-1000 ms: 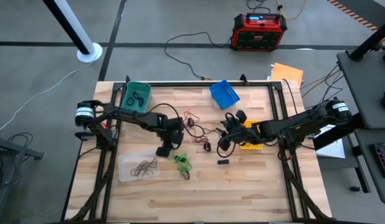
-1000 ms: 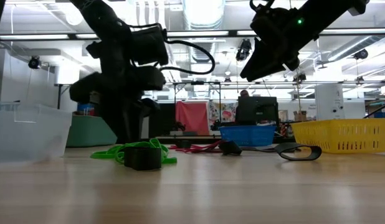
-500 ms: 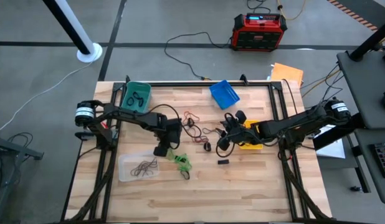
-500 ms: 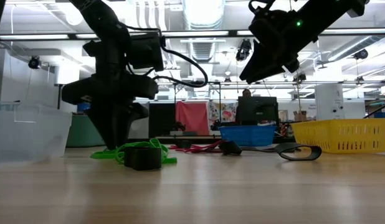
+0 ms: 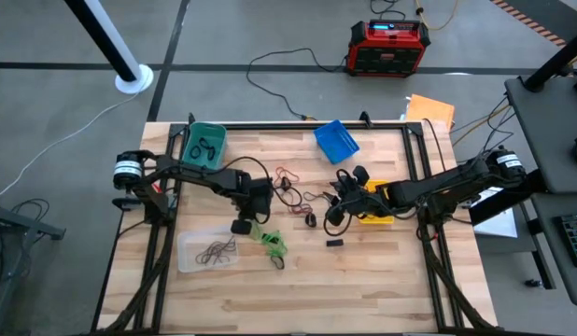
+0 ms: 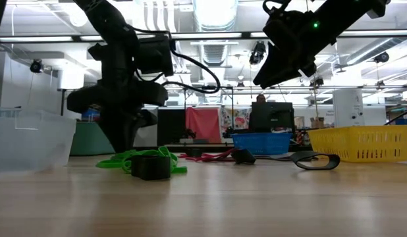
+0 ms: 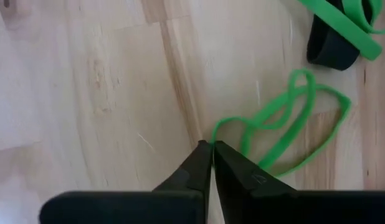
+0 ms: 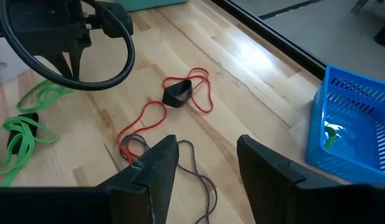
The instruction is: Sort rubber bands into baskets
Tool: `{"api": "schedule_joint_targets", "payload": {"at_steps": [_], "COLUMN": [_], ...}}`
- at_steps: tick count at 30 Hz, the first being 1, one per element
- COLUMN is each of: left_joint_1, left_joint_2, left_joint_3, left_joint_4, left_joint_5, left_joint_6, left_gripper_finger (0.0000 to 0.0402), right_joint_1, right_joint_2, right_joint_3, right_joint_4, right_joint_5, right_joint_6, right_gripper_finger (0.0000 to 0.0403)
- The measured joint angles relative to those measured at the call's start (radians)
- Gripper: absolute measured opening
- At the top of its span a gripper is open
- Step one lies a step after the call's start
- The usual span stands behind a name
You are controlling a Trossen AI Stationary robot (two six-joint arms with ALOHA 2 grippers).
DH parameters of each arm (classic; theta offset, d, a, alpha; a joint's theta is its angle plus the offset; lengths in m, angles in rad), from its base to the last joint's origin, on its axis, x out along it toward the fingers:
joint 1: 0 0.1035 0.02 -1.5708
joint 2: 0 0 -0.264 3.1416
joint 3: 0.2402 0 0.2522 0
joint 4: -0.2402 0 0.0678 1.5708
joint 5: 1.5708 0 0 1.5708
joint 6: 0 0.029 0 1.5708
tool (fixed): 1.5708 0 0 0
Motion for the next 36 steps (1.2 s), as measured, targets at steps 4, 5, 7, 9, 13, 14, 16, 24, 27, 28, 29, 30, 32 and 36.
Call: {"api": "schedule_joint_targets", "payload": {"at_steps": [4,5,7,9,13,14,16,24,27,28,29,30,32,36], "left_joint_1": [0.000,0.000,0.000,0.002,0.003,0.003,0.004,0.005,-0.004,-0.009,-0.013,-0.016,-0.024,-0.030], "left_joint_2": [-0.021,-0.030,-0.047,-0.071,-0.134,-0.151,-0.188,-0.214,-0.180,-0.167,-0.154,-0.139,-0.107,-0.050], "left_joint_3": [0.000,0.000,0.001,0.000,0.000,0.000,0.000,0.000,0.000,0.000,0.000,0.000,0.000,0.000], "left_joint_4": [0.032,0.046,0.071,0.101,0.152,0.159,0.155,-0.014,-0.029,-0.030,-0.028,-0.026,-0.027,-0.025], "left_joint_5": [-0.001,-0.001,-0.002,-0.002,-0.002,-0.002,-0.002,-0.123,-0.097,-0.096,-0.096,-0.096,-0.096,-0.096], "left_joint_6": [0.020,0.028,0.042,0.056,0.079,0.080,0.075,-0.193,-0.263,-0.269,-0.268,-0.263,-0.253,-0.236], "left_gripper_finger": [0.0001,0.0000,0.0000,0.0000,0.0000,0.0000,0.0000,0.0013,0.0036,0.0046,0.0055,0.0065,0.0084,0.0113], "right_joint_1": [0.000,0.000,0.000,0.000,0.000,0.000,0.000,0.000,0.000,0.000,0.000,0.000,0.000,0.000], "right_joint_2": [0.000,0.000,0.000,0.000,0.000,0.000,0.000,0.000,0.000,0.000,0.000,0.000,0.000,0.000], "right_joint_3": [0.000,-0.002,-0.006,-0.009,-0.012,-0.012,-0.012,-0.012,-0.012,-0.012,-0.012,-0.012,-0.012,-0.012], "right_joint_4": [0.000,0.000,0.000,-0.001,-0.001,0.000,0.000,0.001,0.001,0.001,0.002,0.002,0.002,0.002], "right_joint_5": [0.000,0.000,0.000,0.000,0.001,0.001,0.001,0.002,0.003,0.006,0.007,0.007,0.007,0.006], "right_joint_6": [-0.001,-0.002,-0.001,0.000,0.001,0.001,0.001,0.001,0.000,0.000,-0.001,-0.001,0.000,0.001], "right_gripper_finger": [0.0160,0.0159,0.0156,0.0155,0.0157,0.0157,0.0157,0.0153,0.0155,0.0155,0.0156,0.0156,0.0157,0.0156]}}
